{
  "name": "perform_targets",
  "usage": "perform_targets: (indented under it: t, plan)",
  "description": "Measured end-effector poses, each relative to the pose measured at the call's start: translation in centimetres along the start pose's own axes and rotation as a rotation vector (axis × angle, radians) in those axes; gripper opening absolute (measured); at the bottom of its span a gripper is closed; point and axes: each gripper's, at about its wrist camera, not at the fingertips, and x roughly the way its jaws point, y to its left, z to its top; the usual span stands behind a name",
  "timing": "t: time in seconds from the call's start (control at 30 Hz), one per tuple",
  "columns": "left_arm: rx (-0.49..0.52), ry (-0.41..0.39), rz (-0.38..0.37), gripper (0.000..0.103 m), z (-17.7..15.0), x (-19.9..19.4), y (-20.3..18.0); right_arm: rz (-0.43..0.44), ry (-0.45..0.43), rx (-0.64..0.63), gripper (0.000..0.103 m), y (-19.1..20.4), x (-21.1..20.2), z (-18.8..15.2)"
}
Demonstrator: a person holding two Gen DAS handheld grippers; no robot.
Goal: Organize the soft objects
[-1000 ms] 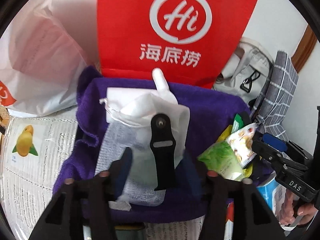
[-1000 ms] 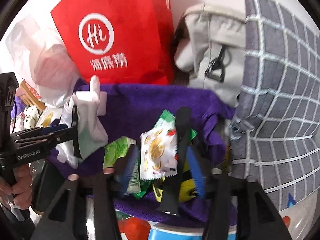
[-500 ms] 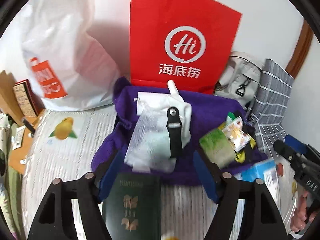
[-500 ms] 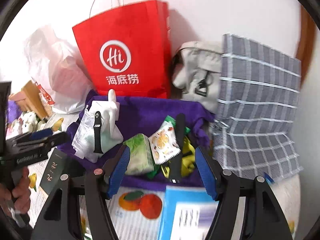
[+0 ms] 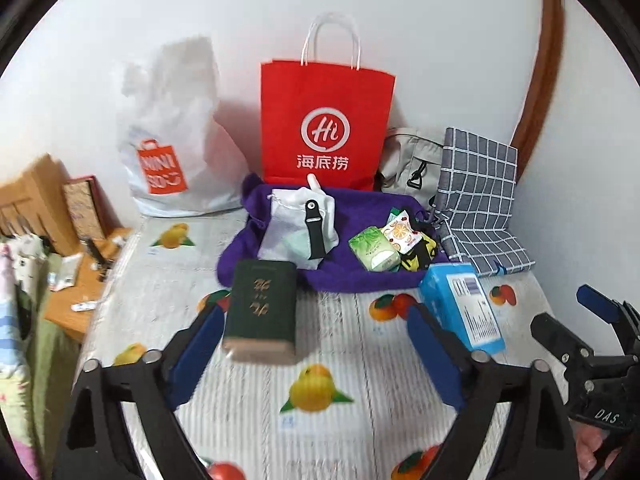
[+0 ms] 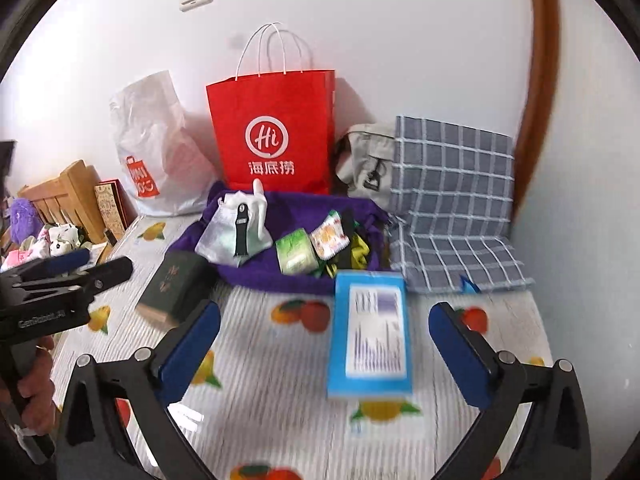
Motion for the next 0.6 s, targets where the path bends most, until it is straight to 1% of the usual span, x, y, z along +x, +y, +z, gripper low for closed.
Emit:
perform_targets:
  t: [0.03,0.1,0.17,0.27,0.33,0.47,0.6]
  plan:
    - [0.006,0.001,0.006,0.099,-0.7,-0.9,-0.3,0.0,0.006,0.003,0.102,0.1,-0.9,-0.7]
    - [0.012,0.012,0.012,0.099,-1.9,-2.4,-0.9,0.003,0.012,0.015,0.102,0.1,-2.6,-2.1]
    - [0.018,0.006,0.014,0.099,-3.0,-3.7,-1.3,0.005,0.01,0.031,0.102,0.1,-4.4,-3.6]
    - [0.019,-0.012,-0.002,0.099,-4.8,-6.0,-1.8,0.023,0.015,0.062,0.102,-0.2,-6.5,-5.3]
    - [0.008,-0.02,-0.015,0.099,-5.8,-7.2,-1.9,0.02,0.02,0.061,0.102,-0.1,-8.1,-6.6]
    - [-0.003,-0.019,-0.027,0.099,-7.4,-9.1,-2.3,0.013,0.016,0.058,0.102,0.0,-10.3,-8.4]
    - [0.006,-0.049,-0.026,0.099,-8.5,-11.1,-2.8,0.002,-0.002,0.067,0.102,-0.3,-12.1,-9.4]
